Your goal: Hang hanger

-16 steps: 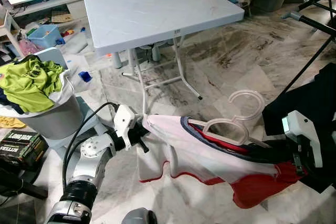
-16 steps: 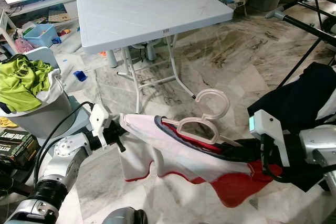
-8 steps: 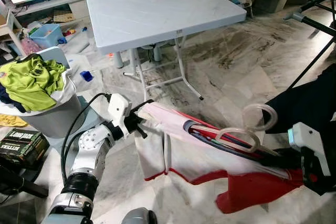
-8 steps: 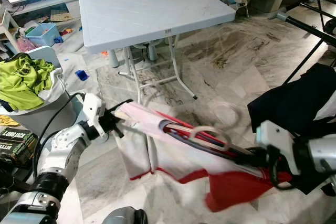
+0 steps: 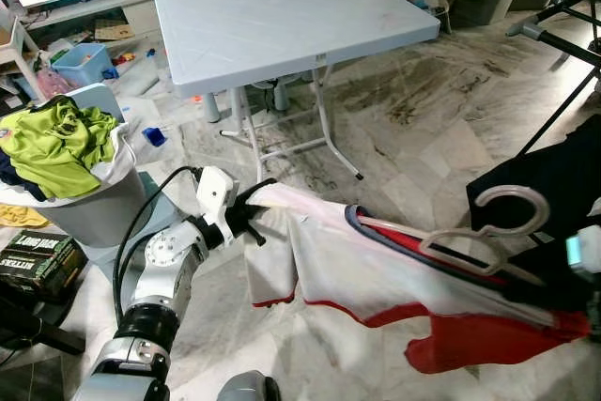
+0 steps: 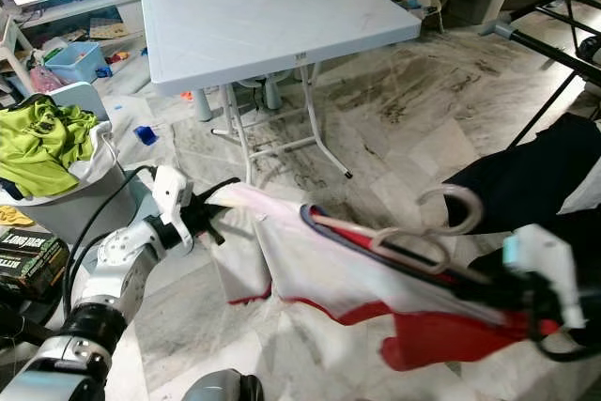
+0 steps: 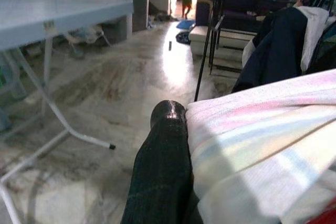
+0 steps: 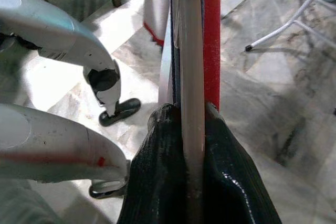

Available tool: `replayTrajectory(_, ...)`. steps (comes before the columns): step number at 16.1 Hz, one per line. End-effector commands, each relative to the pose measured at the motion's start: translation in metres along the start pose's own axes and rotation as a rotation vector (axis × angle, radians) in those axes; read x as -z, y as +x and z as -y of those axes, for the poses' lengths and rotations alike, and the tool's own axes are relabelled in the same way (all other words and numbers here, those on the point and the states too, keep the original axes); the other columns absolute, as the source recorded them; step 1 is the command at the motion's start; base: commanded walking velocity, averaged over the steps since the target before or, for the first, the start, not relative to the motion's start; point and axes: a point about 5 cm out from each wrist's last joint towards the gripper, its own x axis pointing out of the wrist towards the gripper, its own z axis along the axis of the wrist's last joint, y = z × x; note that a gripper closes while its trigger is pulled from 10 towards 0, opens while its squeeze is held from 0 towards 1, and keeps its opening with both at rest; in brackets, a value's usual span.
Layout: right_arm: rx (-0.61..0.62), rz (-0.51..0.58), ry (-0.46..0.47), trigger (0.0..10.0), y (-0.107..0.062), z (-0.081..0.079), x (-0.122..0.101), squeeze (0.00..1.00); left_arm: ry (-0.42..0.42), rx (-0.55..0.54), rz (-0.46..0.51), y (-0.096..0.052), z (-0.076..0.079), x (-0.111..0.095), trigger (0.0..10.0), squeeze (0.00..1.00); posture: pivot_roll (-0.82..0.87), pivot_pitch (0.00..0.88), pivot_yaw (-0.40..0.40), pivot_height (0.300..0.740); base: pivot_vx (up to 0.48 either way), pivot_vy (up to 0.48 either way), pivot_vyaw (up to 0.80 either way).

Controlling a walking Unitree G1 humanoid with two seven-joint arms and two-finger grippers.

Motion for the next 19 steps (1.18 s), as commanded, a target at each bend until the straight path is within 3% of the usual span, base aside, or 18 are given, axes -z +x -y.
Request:
replayTrajectory(1,0.080,-0.149,0.081,10.0,-0.039,0.003,0.014,0.00,0.001,-0.290,0.066,-0.033,-0.046,-0.016,0.0,0.00,-0.16,0.000,0.061,0.740,0.000,0.000,0.00)
replayTrajectory(4,0.143,-0.331,0.038,10.0,-0.059,0.004,0.026,0.00,0.007,-0.296,0.068,-0.031,-0.048,-0.017,0.0,0.00,-0.16,0.000,0.065,0.740,0.000,0.000,0.00)
replayTrajectory(5,0.143,-0.331,0.038,10.0,-0.059,0.004,0.026,0.00,0.007,-0.296,0.068,-0.031,-0.048,-0.017,0.0,0.00,-0.16,0.000,0.065,0.740,0.000,0.000,0.00)
replayTrajectory(7,0.301,-0.327,-0.028,10.0,-0.060,0.023,0.013,0.00,0.010,-0.295,0.068,-0.030,-0.044,-0.015,0.0,0.00,-0.16,0.000,0.068,0.740,0.000,0.000,0.00)
replayTrajectory(9,0.338,-0.371,-0.113,10.0,-0.046,0.030,0.012,0.00,0.030,-0.267,0.077,-0.024,-0.039,-0.016,0.0,0.00,-0.16,0.000,0.066,0.740,0.000,0.000,0.00)
replayTrajectory(10,0.346,-0.333,-0.086,10.0,-0.034,0.031,0.013,0.00,0.035,-0.256,0.087,-0.020,-0.036,-0.018,0.0,0.00,-0.16,0.000,0.063,0.740,0.000,0.000,0.00)
replayTrajectory(12,0.307,-0.397,-0.097,10.0,-0.021,0.025,0.025,0.00,0.043,-0.245,0.089,-0.018,-0.035,-0.018,0.0,0.00,-0.15,0.000,0.061,0.740,0.000,0.000,0.00)
replayTrajectory(14,0.340,-0.333,-0.057,10.0,-0.017,0.027,0.022,0.00,0.044,-0.258,0.067,-0.022,-0.036,-0.013,0.0,0.00,-0.16,0.000,0.060,0.740,0.000,0.000,0.00)
replayTrajectory(15,0.329,-0.137,-0.027,10.0,-0.016,0.028,-0.002,0.00,0.040,-0.283,0.032,-0.027,-0.038,-0.006,0.0,0.00,-0.16,0.000,0.060,0.740,0.000,0.000,0.00)
replayTrajectory(16,0.328,0.016,-0.011,10.0,-0.022,0.030,-0.025,0.00,0.034,-0.304,0.000,-0.031,-0.039,0.001,0.0,0.00,-0.16,0.000,0.062,0.740,0.000,0.000,0.00)
replayTrajectory(19,0.319,0.203,-0.025,10.0,-0.052,0.031,-0.056,0.00,-0.003,-0.358,-0.074,-0.038,-0.040,0.017,0.0,0.00,-0.17,0.000,0.066,0.740,0.000,0.000,0.00)
